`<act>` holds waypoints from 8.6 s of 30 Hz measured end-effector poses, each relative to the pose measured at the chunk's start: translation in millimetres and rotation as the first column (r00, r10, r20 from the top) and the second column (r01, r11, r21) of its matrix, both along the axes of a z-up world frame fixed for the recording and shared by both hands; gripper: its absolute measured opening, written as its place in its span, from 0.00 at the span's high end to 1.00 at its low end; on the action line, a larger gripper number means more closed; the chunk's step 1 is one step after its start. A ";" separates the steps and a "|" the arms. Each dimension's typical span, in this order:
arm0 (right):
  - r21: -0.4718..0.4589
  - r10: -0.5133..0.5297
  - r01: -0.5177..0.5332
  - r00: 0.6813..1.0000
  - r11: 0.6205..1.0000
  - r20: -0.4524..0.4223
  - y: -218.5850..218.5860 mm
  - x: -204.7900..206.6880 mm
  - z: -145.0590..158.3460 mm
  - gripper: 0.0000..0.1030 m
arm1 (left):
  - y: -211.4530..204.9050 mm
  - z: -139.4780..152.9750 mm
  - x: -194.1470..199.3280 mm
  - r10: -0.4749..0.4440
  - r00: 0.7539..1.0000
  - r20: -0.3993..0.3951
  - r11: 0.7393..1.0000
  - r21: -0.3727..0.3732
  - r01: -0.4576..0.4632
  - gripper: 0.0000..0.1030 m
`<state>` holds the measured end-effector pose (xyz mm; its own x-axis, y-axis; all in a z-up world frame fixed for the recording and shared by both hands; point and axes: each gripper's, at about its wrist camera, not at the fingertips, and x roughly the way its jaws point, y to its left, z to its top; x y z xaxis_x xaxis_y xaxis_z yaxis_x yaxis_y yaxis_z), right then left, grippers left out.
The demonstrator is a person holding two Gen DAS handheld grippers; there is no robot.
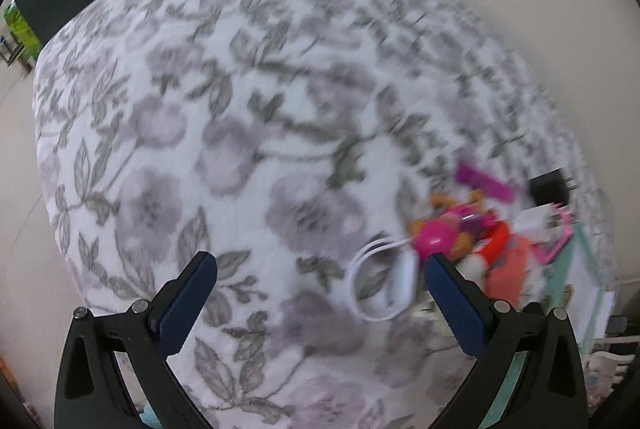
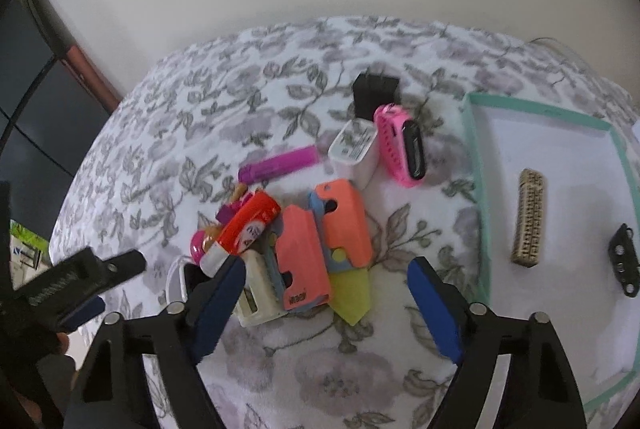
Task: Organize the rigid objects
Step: 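Move both tools back toward the pile of objects, then grasp the white watch band with the left tool while the right tool grasps the cream hair clip, then carry both held items over the tray and open both tools to release them, then move both tools back toward the remaining pile, then grasp the pink-haired doll with the left tool while the right tool grasps the orange-green fidget toy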
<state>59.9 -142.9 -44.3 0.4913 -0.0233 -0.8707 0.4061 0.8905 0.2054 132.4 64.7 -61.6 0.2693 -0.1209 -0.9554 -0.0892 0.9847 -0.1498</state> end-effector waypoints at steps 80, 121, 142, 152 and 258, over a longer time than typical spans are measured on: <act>0.061 0.217 -0.213 0.974 0.975 -0.060 70.4 23.4 -38.3 0.50 | -1.1 -37.1 8.9 -0.031 0.994 -0.108 1.000 -0.002 0.031 0.94; -0.151 -0.418 0.410 0.908 0.899 -0.022 -174.7 -176.5 66.0 0.50 | -236.9 44.4 -157.7 -0.664 0.710 0.233 0.735 0.031 0.677 0.94; -0.078 -0.355 0.347 0.902 0.935 -0.246 -176.5 -163.9 -24.5 0.50 | -266.1 -5.9 -174.8 -0.761 0.638 0.118 0.648 0.187 0.738 0.93; -0.070 -0.350 0.344 0.899 0.936 -0.264 -172.3 -164.1 -30.2 0.50 | -268.8 -8.3 -175.9 -0.774 0.625 0.100 0.632 0.180 0.754 0.92; 0.024 -0.013 0.015 0.997 1.000 -0.079 -29.0 16.9 -45.8 0.36 | -70.3 -26.5 26.5 -0.181 0.982 0.057 0.970 -0.156 0.188 0.54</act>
